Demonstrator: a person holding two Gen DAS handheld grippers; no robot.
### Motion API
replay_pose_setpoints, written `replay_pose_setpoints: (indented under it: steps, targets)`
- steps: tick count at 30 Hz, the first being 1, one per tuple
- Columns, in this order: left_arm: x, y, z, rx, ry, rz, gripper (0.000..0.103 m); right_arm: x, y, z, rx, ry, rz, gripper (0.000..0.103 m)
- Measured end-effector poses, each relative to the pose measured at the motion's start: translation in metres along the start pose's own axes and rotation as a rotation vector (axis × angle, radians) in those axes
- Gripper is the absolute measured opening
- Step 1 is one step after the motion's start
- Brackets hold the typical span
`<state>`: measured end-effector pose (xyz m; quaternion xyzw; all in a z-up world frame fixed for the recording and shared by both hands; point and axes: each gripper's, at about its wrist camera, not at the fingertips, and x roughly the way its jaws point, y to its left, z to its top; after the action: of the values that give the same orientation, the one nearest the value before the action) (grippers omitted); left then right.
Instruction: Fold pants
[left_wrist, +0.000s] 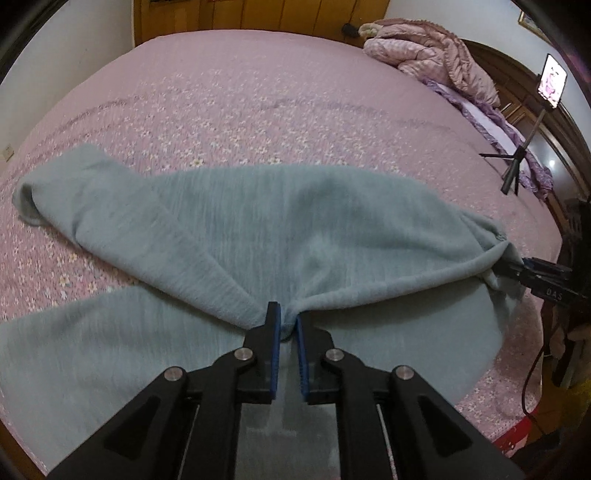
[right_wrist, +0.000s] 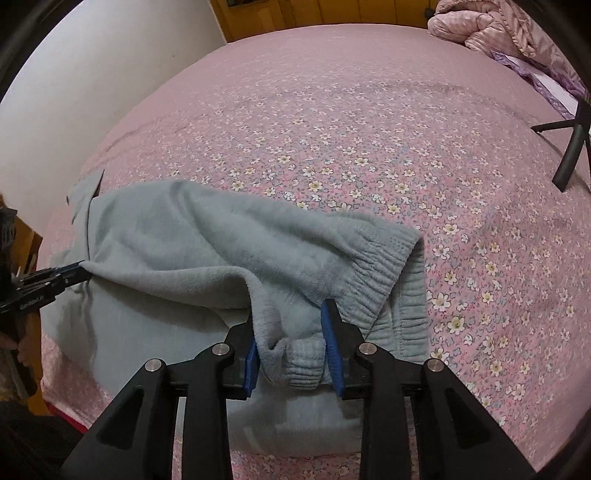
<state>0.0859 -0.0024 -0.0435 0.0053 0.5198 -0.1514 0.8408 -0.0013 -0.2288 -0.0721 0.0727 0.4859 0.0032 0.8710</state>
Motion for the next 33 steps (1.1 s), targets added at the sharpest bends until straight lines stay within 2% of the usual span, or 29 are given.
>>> replay_pose_setpoints:
  steps: [4, 9, 13, 18, 21, 24, 33]
  targets:
    - [-0.002, 0.005, -0.003, -0.032, 0.003, 0.001, 0.014, -0.003, 0.003, -0.002, -0.002, 0.011, -0.015, 0.035]
    - [-0.016, 0.010, -0.010, -0.077, -0.001, 0.000, 0.035, -0.022, 0.001, -0.013, 0.055, 0.000, -0.035, 0.044]
    - [-0.031, 0.020, -0.018, -0.111, -0.030, 0.010, 0.038, -0.041, -0.001, -0.023, 0.111, -0.021, -0.034, 0.044]
    - [-0.038, 0.037, -0.018, -0.213, -0.049, -0.027, 0.040, -0.053, -0.009, -0.031, 0.193, -0.025, 0.008, 0.044]
    - [-0.033, 0.045, -0.015, -0.250, -0.040, -0.011, 0.041, -0.057, -0.017, -0.029, 0.276, -0.030, 0.065, 0.044]
    - [-0.027, 0.048, -0.008, -0.281, -0.034, -0.029, 0.041, -0.056, -0.030, -0.026, 0.382, -0.039, 0.138, 0.044]
    - [-0.008, 0.051, 0.004, -0.326, -0.002, -0.055, 0.041, -0.052, -0.056, -0.038, 0.607, 0.006, 0.259, 0.044]
